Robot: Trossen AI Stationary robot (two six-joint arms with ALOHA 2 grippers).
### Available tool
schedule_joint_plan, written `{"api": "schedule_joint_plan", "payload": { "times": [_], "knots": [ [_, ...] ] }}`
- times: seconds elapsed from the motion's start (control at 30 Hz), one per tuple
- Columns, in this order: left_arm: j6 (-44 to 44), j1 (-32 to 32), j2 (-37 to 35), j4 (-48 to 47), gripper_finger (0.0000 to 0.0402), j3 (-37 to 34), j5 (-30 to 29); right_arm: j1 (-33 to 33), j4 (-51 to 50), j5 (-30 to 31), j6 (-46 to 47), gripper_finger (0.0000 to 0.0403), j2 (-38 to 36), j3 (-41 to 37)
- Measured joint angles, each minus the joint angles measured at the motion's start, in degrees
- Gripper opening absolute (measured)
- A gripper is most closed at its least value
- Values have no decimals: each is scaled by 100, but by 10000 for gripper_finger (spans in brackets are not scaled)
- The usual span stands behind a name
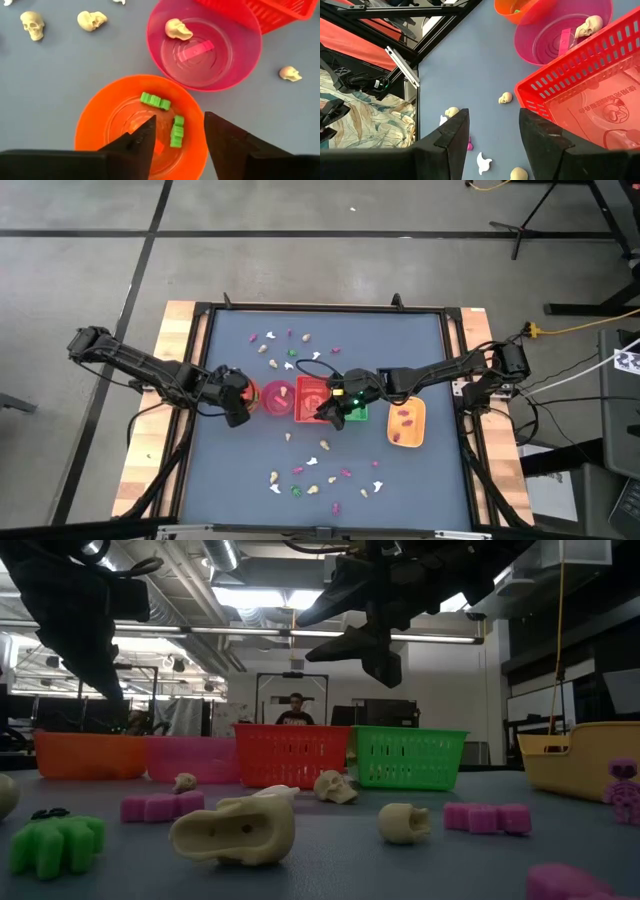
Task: Sort Halloween decoration
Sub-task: Put the yellow skeleton toy into the pink bin
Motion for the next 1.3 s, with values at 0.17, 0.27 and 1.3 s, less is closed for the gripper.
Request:
{"api": "schedule_joint_plan", "payload": {
  "times": [0.17,0.27,1.3],
  "knots": [
    [11,0,0,257,174,0,7,0,0,0,-1,172,0,0],
    [15,0,0,526,178,0,7,0,-2,0,-1,172,0,0],
    [-3141,-1632,2015,4650,177,643,553,0,-22,-63,-215,172,0,-2]
  ]
}}
